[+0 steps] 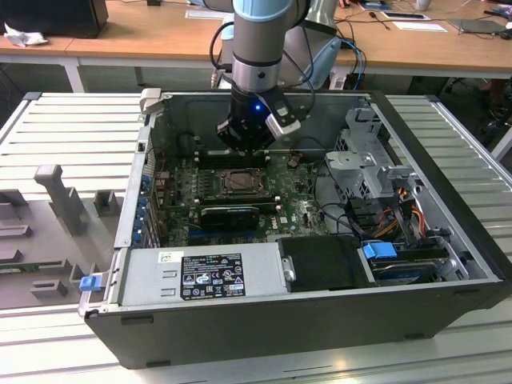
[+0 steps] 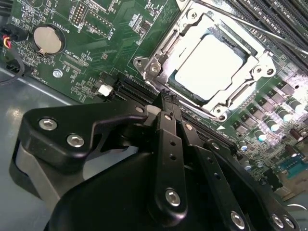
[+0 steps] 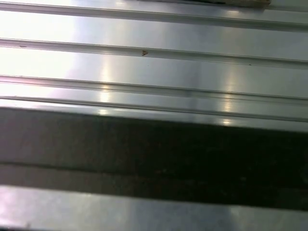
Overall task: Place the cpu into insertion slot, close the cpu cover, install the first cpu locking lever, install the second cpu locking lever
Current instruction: 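Install the first cpu locking lever, then install the second cpu locking lever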
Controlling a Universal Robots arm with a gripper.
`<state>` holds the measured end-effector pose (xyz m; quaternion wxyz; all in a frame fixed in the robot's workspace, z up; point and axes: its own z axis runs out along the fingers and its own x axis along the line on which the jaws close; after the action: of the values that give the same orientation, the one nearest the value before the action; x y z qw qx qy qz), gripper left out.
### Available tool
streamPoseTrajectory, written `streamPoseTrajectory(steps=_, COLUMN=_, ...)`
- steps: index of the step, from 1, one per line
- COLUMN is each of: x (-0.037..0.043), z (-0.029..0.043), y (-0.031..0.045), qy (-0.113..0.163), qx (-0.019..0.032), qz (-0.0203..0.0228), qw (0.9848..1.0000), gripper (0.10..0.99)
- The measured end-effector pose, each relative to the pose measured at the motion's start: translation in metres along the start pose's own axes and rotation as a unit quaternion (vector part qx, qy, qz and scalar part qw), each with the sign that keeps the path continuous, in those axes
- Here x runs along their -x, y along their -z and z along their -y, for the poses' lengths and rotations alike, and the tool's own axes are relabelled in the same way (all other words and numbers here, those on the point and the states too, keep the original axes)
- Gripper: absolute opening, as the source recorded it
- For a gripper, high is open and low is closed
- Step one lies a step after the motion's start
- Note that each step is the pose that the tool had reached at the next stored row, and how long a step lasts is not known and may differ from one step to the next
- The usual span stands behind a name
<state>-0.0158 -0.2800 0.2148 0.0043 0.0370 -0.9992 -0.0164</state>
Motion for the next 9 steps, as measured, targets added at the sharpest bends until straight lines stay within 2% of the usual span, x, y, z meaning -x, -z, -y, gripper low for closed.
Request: streamPoseTrajectory(steps=9, x=-0.0003, z=0.0043, y=0.0002, qy=0.000, qx=0.0000, qz=0.0000, qw=1.0000, gripper=0.106)
